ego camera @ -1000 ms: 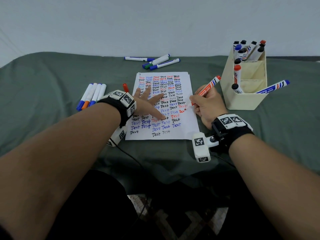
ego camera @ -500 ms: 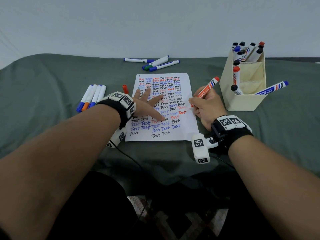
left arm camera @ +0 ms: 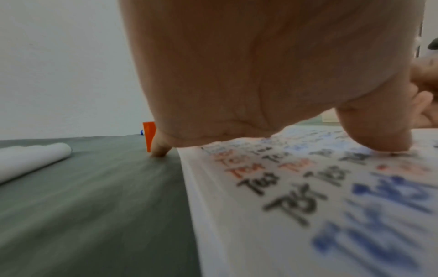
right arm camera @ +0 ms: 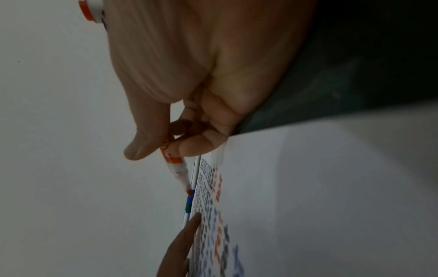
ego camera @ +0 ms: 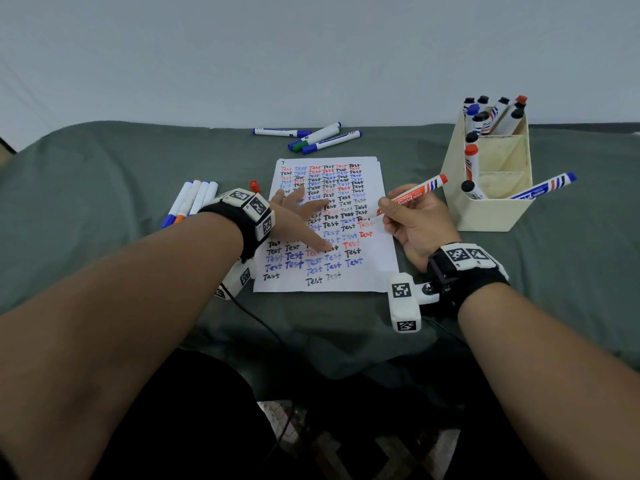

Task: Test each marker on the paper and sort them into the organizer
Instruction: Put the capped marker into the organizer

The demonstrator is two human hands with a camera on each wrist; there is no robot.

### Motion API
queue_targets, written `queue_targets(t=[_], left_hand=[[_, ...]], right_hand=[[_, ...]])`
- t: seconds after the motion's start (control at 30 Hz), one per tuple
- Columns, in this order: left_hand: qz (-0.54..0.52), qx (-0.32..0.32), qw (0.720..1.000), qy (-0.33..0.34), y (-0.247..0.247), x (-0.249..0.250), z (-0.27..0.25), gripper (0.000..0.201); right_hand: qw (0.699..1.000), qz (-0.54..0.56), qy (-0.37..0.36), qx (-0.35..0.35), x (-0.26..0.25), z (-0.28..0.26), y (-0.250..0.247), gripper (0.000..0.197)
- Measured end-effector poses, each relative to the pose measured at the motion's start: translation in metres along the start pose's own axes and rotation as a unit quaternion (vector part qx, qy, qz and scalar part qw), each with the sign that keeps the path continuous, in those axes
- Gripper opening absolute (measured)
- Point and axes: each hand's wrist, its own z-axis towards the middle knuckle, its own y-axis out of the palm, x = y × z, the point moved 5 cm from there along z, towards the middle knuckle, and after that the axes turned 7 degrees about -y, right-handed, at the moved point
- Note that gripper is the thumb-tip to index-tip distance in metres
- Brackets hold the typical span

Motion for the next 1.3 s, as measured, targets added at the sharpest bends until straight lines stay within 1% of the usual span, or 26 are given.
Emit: queue_targets(t=[0.03,0.1,0.17,0.23,0.3,0.33,0.37,0.4,0.47,0.6,0.67,0.7,0.77,0.87,0.93,1.03,1.13,1.17,1.3], left_hand=[[0.02,0.01,1.0,0.002,-0.004,0.002,-0.001,0.118],[0.048,0.043,0.998,0.009,-0.015,0.004,-0.002,0.105],[0.039,0.094,0.995,0.019,-0.03,0.001,-0.003,0.093],[0.034,0.177,0.983,0.028,-0.045,-0.008,-0.006,0.08],[0.049,0.272,0.961,0.022,-0.058,-0.019,-0.009,0.064],[0.059,0.302,0.951,0.005,-0.062,-0.025,-0.009,0.058],[0.073,0.317,0.946,-0.018,-0.065,-0.031,-0.009,0.054],[0.087,0.318,0.943,-0.038,-0.067,-0.037,-0.007,0.051],[0.1,0.301,0.946,-0.063,-0.068,-0.049,-0.004,0.048],[0.051,0.265,0.96,-0.08,-0.065,-0.072,0.005,0.032],[0.047,0.249,0.963,-0.09,-0.066,-0.076,0.008,0.028],[0.045,0.248,0.964,-0.091,-0.067,-0.076,0.008,0.026],[0.025,0.268,0.959,-0.087,-0.07,-0.072,0.006,0.024],[-0.04,0.323,0.944,-0.054,-0.071,-0.06,0.002,0.022],[-0.07,0.338,0.938,-0.013,-0.068,-0.046,0.0,0.02],[-0.086,0.333,0.938,0.041,-0.067,-0.022,-0.003,0.017],[-0.101,0.309,0.942,0.087,-0.063,-0.002,-0.006,0.006],[-0.109,0.302,0.942,0.099,-0.061,0.004,-0.008,0.003],[-0.11,0.298,0.94,0.124,-0.058,0.018,-0.015,0.006]], right_hand=[[1.0,0.0,0.002,-0.002,0.0,-0.001,0.001,0.016],[1.0,0.007,0.01,-0.004,0.0,-0.001,0.002,0.01],[0.999,0.027,0.029,0.002,0.0,-0.001,0.002,0.001],[0.998,0.049,0.044,0.006,0.001,0.0,0.001,0.008],[0.997,0.061,0.045,0.003,0.001,0.0,0.001,0.01],[0.997,0.063,0.042,0.001,0.0,0.0,0.002,0.009],[0.997,0.065,0.039,-0.001,0.0,0.0,0.002,0.009],[0.997,0.065,0.034,-0.002,0.0,-0.001,0.002,0.009],[0.997,0.069,0.023,-0.004,-0.002,-0.001,0.001,0.01],[0.998,0.063,0.008,0.002,-0.005,-0.001,0.0,0.013],[0.999,0.054,0.004,0.005,-0.005,-0.002,0.0,0.013],[0.999,0.054,0.005,0.005,-0.005,-0.002,0.0,0.013],[0.998,0.056,0.009,0.006,-0.004,-0.002,0.001,0.013],[0.998,0.064,0.017,0.006,-0.005,-0.003,0.001,0.012],[0.997,0.07,0.021,0.004,-0.005,-0.003,0.001,0.012],[0.998,0.064,0.02,-0.002,-0.005,-0.004,0.001,0.013],[0.998,0.058,0.019,-0.005,-0.005,-0.005,0.001,0.015],[0.998,0.056,0.019,-0.005,-0.005,-0.005,0.001,0.015],[0.999,0.05,0.02,-0.008,-0.006,-0.006,0.001,0.017]])
